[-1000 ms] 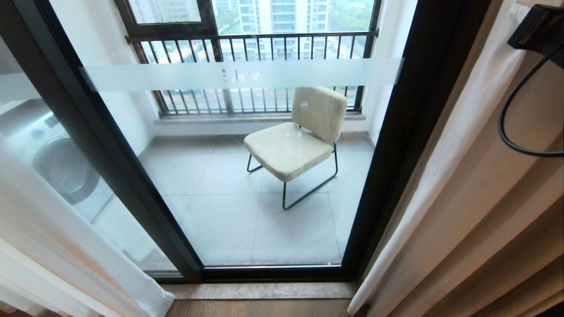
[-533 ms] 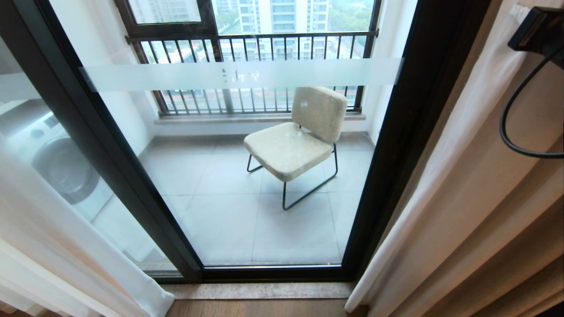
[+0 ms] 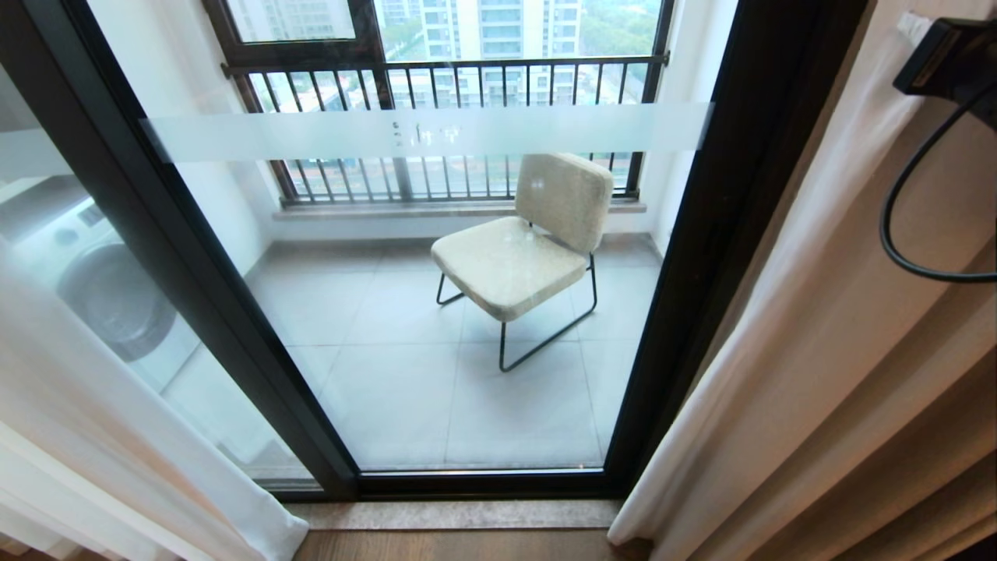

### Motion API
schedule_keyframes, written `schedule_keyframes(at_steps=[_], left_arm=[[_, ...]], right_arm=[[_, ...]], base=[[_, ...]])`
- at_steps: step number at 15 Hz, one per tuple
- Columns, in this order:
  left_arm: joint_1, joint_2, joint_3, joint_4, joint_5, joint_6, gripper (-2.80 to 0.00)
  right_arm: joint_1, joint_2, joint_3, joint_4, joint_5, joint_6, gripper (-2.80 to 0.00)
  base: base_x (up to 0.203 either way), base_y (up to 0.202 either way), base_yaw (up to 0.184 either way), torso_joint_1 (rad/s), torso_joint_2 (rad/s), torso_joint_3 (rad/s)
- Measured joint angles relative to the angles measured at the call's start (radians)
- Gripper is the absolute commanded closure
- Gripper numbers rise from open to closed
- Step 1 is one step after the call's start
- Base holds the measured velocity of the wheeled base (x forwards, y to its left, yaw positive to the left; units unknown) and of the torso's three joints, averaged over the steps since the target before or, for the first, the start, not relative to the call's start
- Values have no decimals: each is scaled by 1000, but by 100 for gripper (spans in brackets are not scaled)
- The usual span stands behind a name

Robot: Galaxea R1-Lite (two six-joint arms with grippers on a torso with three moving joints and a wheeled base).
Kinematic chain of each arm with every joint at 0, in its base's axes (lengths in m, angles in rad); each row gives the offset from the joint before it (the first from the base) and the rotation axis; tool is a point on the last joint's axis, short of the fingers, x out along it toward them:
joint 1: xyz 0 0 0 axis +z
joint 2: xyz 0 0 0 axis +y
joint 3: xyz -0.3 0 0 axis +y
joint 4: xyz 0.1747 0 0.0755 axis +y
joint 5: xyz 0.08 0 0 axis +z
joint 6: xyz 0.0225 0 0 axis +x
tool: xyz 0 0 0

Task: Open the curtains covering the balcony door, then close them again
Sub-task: Close the inner curtains on both sides

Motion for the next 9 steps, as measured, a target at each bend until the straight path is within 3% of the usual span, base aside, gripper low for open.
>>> schedule_keyframes(at_steps=[9], left_arm=[[0,0,-1,2,-3,-3,0]], right_arm=[[0,18,4,-4,0,0,0]], base=[[0,0,0,0,0,0]])
